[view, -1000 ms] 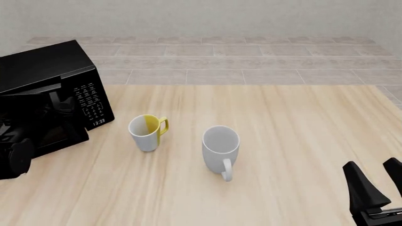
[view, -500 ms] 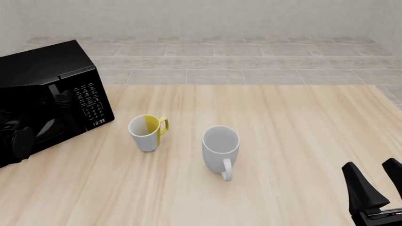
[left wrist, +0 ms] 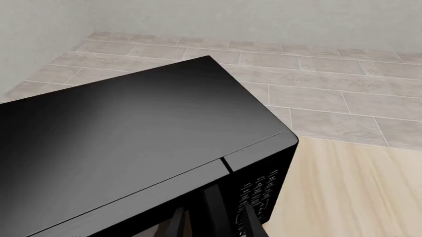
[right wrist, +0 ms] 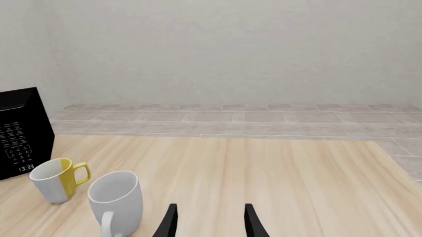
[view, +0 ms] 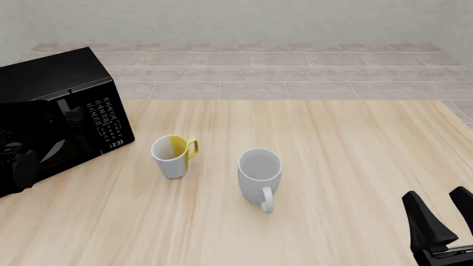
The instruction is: Close the microwave.
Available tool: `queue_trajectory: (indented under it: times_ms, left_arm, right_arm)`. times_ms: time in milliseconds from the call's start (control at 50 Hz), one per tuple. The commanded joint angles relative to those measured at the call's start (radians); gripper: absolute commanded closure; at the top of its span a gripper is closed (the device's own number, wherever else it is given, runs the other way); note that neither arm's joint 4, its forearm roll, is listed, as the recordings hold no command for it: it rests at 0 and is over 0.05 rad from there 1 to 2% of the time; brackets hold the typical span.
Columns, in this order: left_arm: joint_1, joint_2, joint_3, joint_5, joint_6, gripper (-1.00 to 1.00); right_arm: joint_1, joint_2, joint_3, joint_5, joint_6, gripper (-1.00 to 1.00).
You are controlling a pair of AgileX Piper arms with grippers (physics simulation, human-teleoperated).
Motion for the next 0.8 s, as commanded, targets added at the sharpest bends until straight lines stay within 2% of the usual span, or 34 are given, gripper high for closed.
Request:
queue_trajectory:
  times_ms: [20, 100, 140, 240, 340, 440, 500, 560, 640, 720, 740, 800]
  left_arm:
    - [-0.004, 0.023, 0.063, -0.03, 0.054, -1.0]
    - [-0.035, -0.077, 0.173, -0.081, 0.071, -1.0]
    - [-0.036, -0.101, 0.189, -0.08, 0.075, -1.0]
    - [-0.048, -0.207, 0.295, -0.11, 0.069, -1.0]
    - [-0.063, -0.398, 0.393, -0.061, 0.075, -1.0]
    - [-0.076, -0.616, 0.429, 0.08, 0.084, -1.0]
    - [-0.088, -0.673, 0.444, 0.111, 0.093, -1.0]
    - [-0.099, -0.792, 0.462, 0.191, 0.089, -1.0]
    - [-0.106, -0.983, 0.464, 0.339, 0.093, -1.0]
    - [-0.121, -1.134, 0.465, 0.459, 0.11, -1.0]
    - [-0.121, -1.136, 0.465, 0.461, 0.11, -1.0]
    - [-0.145, -1.279, 0.452, 0.591, 0.111, -1.0]
  right_arm:
    - [0.001, 0.0, 0.0, 0.004, 0.001, -1.0]
    - [0.004, 0.001, 0.0, 0.002, 0.0, -1.0]
    - [0.004, 0.001, 0.0, 0.002, 0.001, -1.0]
    - [0.003, 0.001, 0.0, 0.006, -0.002, -1.0]
    - [-0.002, 0.001, 0.0, 0.004, 0.0, -1.0]
    - [0.004, 0.004, 0.0, 0.009, -0.003, -1.0]
    - [0.006, 0.005, 0.0, 0.008, -0.004, -1.0]
    - [0.011, 0.005, 0.0, 0.005, -0.005, -1.0]
    - [0.012, 0.006, 0.0, 0.003, -0.01, -1.0]
    - [0.012, 0.008, 0.0, 0.0, -0.012, -1.0]
    - [0.012, 0.008, 0.0, 0.0, -0.012, -1.0]
    - [0.011, 0.009, 0.0, -0.004, -0.009, -1.0]
